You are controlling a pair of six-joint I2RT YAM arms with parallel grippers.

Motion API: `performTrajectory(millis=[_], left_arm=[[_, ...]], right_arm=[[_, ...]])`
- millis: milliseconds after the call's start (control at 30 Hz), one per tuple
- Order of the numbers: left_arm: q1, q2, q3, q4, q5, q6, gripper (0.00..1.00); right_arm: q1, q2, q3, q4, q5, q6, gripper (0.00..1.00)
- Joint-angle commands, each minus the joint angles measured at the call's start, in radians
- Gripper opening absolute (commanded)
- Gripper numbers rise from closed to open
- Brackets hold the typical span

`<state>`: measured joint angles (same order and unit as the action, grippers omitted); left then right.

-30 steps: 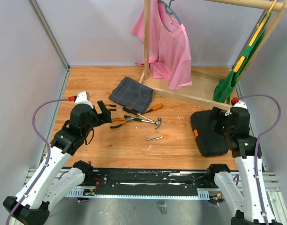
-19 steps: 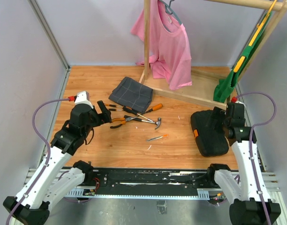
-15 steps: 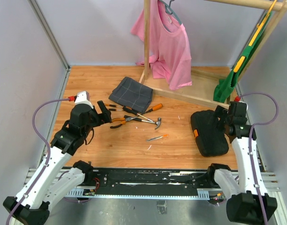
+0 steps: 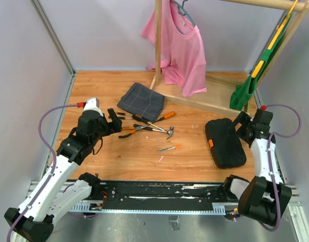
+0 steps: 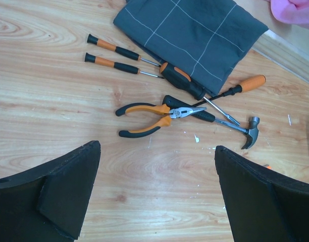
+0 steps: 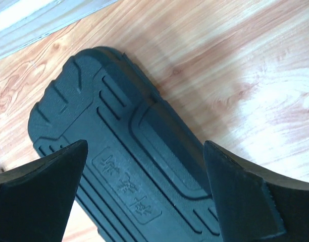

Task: Sort the tools into containers
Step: Move the storage box to the center of the board.

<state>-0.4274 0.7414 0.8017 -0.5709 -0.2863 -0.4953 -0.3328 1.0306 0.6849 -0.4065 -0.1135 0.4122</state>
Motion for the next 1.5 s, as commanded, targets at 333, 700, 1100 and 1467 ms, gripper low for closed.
performTrajectory(millis=[333,700,1100,1467], left_arm=[[0.009,0.006,0.001,0.035,0.027,0.023,0.99],[0.009,0.014,0.0,0.038,0.032,0.026,0.99],[0.009,0.021,0.001,0.039,0.037,0.027,0.99],[0.009,0.023,0.001,0.038,0.04,0.026,0.99]], right_arm=[[-0.055,0.169,-0.024,0.115,-0.182,0.01,0.99],[-0.016,0.139,-0.094,0.098,-0.271,0.027,0.99],[0.24,-0.137,-0.232,0.054,-0.157,0.269,0.99],[0.443,-0.321,-0.169,-0.168,0.107,0.257,0.99]])
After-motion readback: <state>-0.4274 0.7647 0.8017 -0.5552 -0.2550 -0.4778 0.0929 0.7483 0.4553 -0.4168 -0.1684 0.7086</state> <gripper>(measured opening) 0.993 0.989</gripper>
